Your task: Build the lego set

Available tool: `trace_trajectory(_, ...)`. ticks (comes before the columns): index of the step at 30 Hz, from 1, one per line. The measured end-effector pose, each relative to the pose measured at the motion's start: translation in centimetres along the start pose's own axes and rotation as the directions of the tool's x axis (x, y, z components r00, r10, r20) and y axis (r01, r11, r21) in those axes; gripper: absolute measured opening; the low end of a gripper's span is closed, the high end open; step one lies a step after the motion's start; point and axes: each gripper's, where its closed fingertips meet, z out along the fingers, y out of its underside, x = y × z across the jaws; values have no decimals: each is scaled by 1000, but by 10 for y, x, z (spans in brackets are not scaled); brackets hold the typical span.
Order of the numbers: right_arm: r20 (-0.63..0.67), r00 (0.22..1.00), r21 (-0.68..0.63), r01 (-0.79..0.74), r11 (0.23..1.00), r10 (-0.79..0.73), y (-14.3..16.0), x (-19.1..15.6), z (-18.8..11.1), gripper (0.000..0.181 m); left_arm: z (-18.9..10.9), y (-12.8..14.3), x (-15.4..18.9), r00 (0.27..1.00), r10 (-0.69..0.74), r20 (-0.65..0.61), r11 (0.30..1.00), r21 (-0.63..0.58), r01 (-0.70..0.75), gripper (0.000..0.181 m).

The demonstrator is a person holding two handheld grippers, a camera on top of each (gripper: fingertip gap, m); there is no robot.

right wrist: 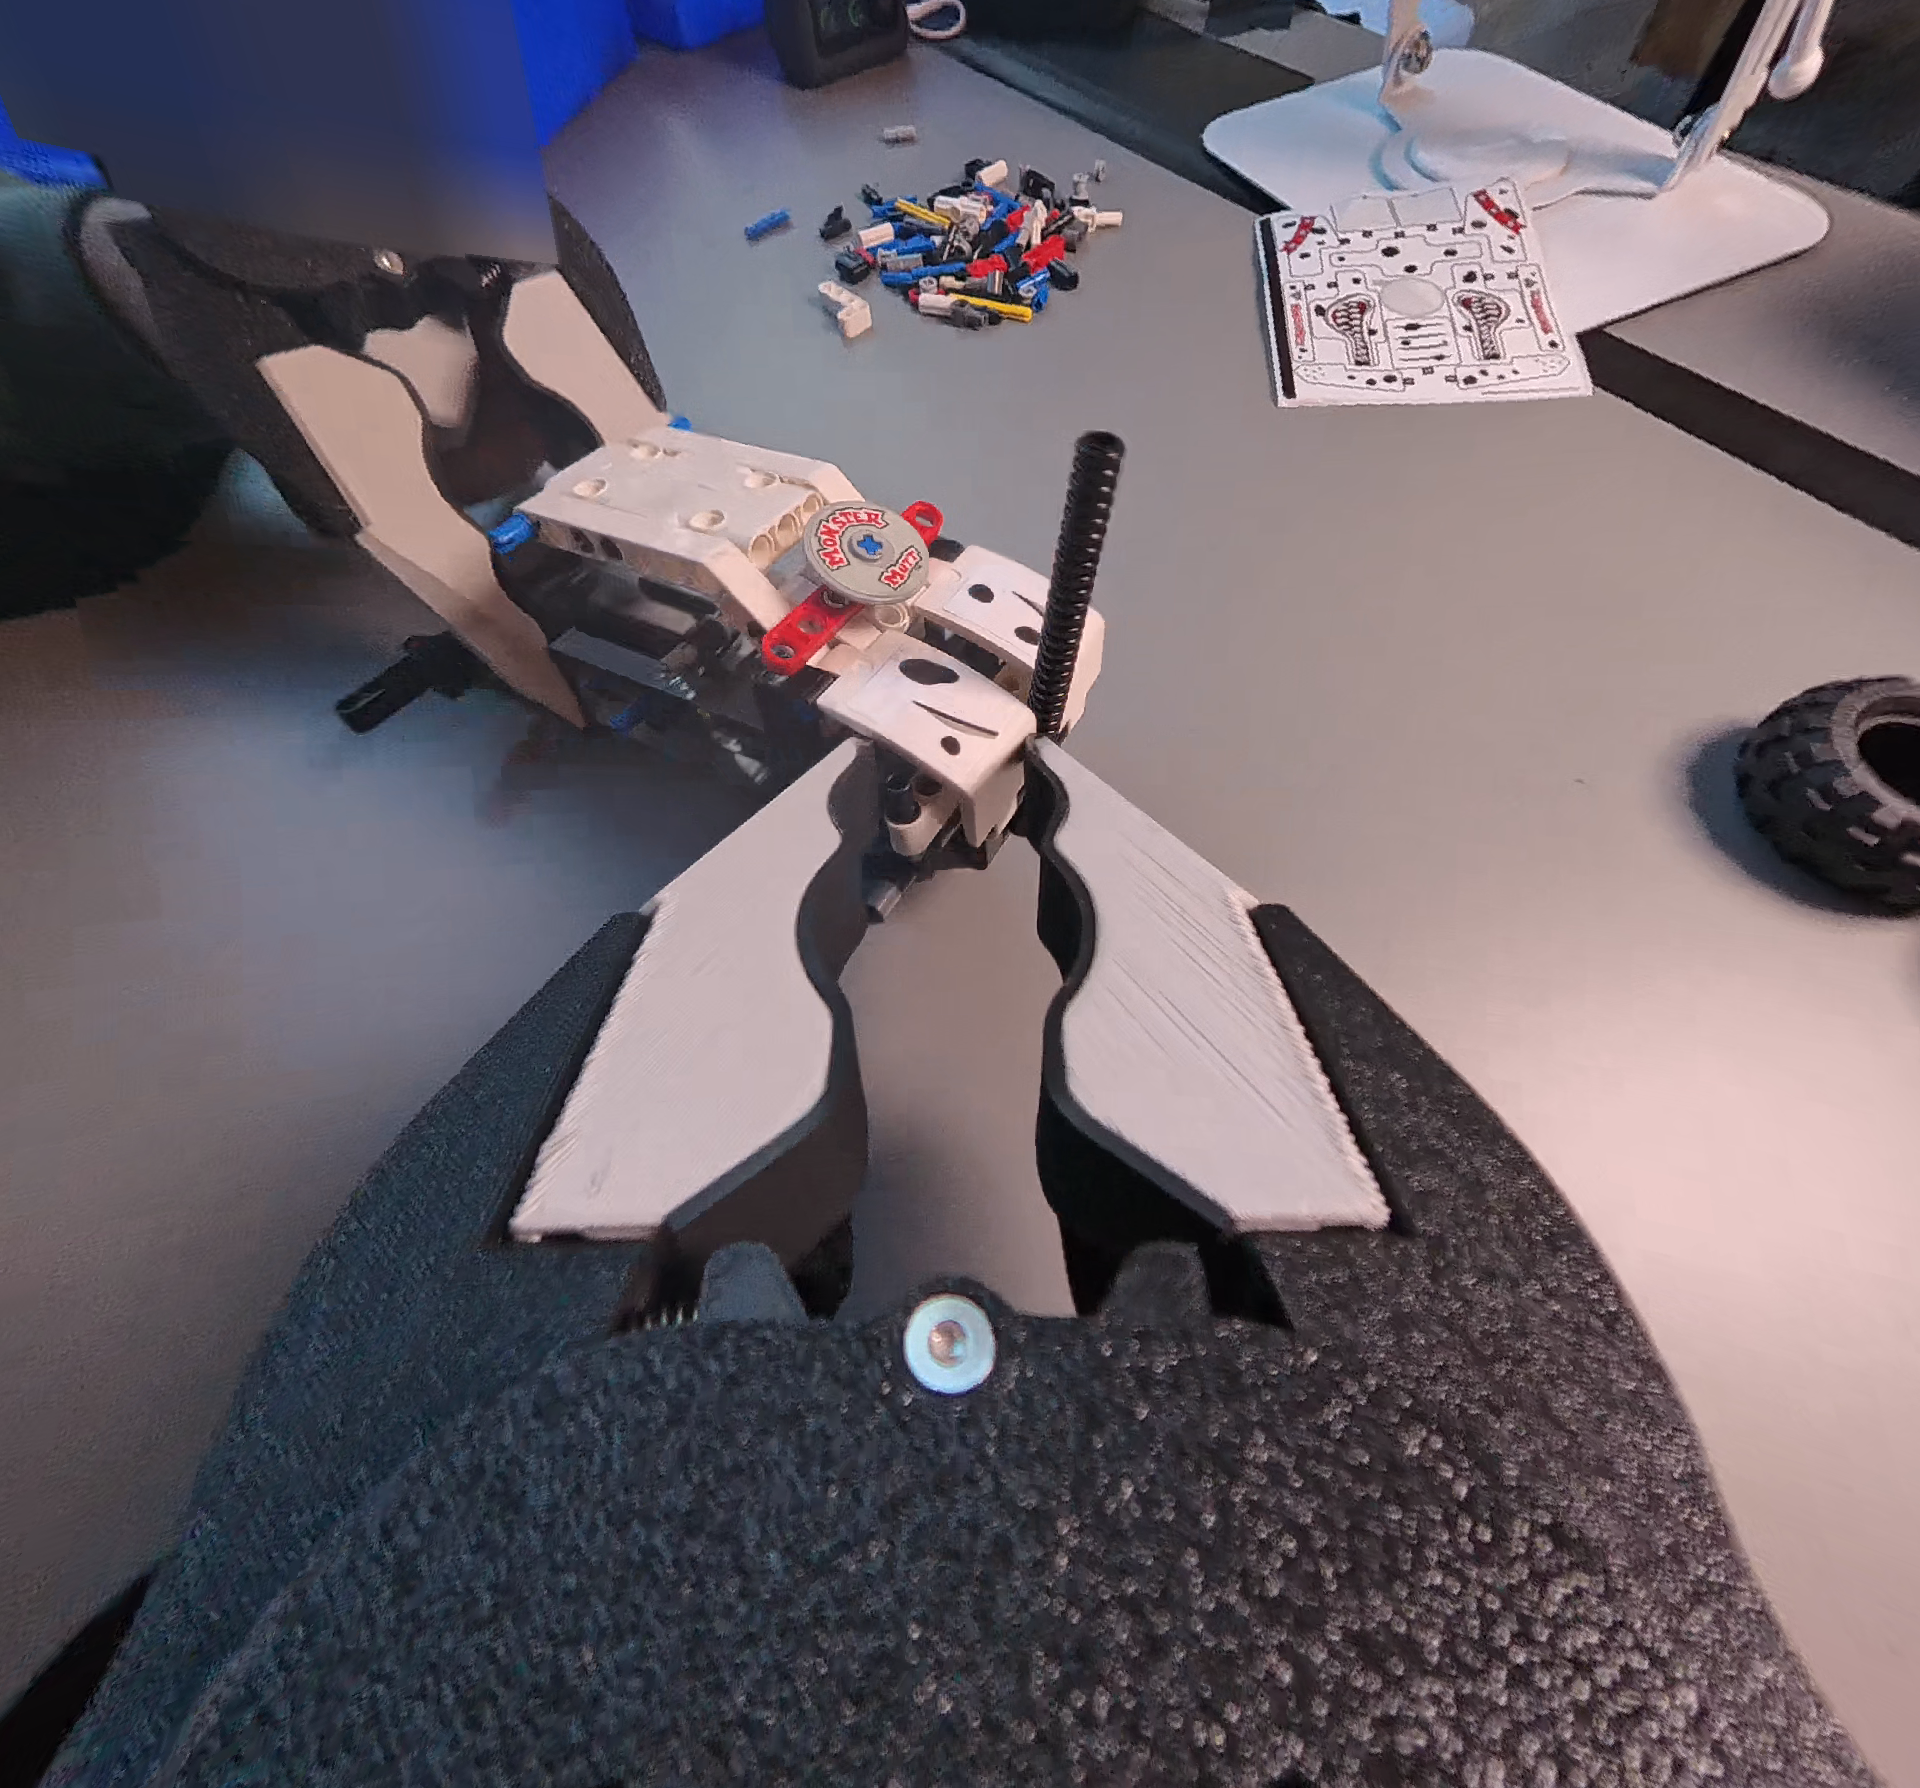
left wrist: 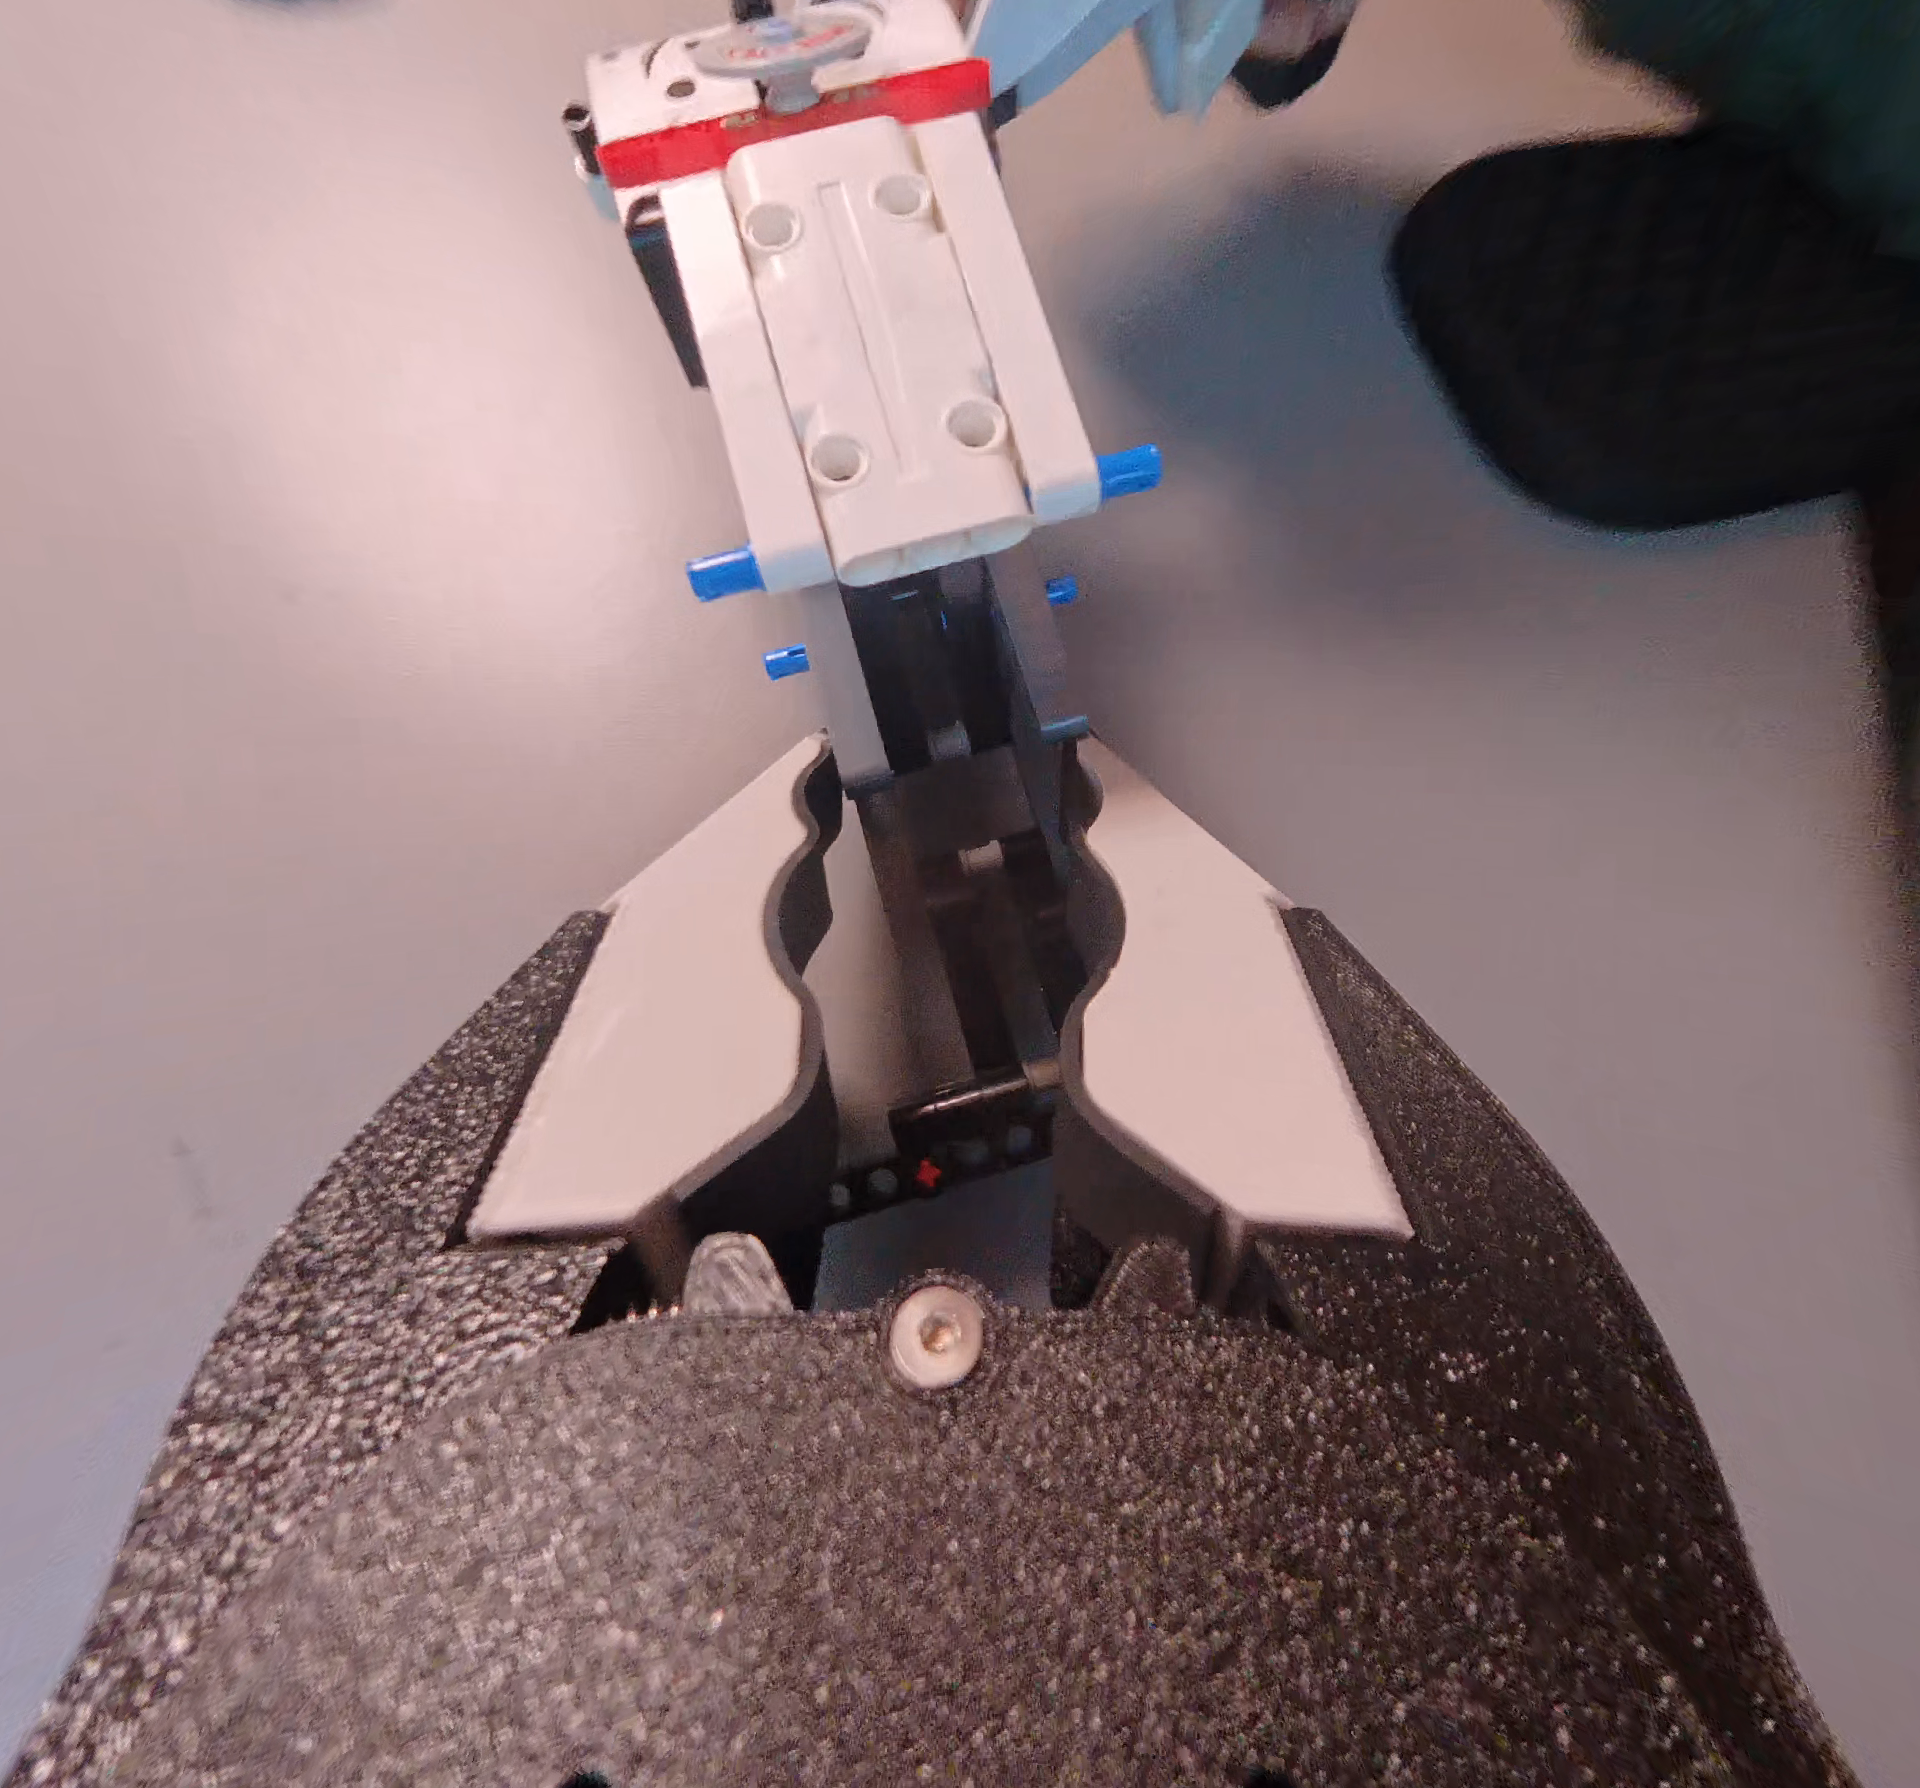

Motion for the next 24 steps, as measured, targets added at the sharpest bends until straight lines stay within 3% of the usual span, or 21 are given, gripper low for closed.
trace_trajectory(2,61,986,24,-154,988,152,-12,-8,-3,25,-16,-8,18,947,-212,-242,973,38,227,41)
trace_trajectory(3,89,978,43,-195,980,190,-19,-13,-4,25,-25,-11,19,906,-278,-320,950,52,309,27)
trace_trajectory(4,103,978,63,-189,980,182,-24,-18,-6,24,-33,-15,17,884,-293,-363,931,100,350,11)
trace_trajectory(6,79,989,53,-128,990,124,-24,-24,-4,22,-48,-20,19,824,-337,-455,895,117,431,12)
trace_trajectory(13,-2,983,12,-183,983,183,-10,-17,12,17,-42,-5,17,865,-332,-376,921,68,383,13)
trace_trajectory(18,-46,993,-8,-112,994,112,-3,-19,14,17,-38,7,13,942,-229,-245,969,37,245,14)
trace_trajectory(24,-118,992,-24,36,999,-38,3,-29,15,16,-59,7,10,982,-120,-144,989,74,131,52)
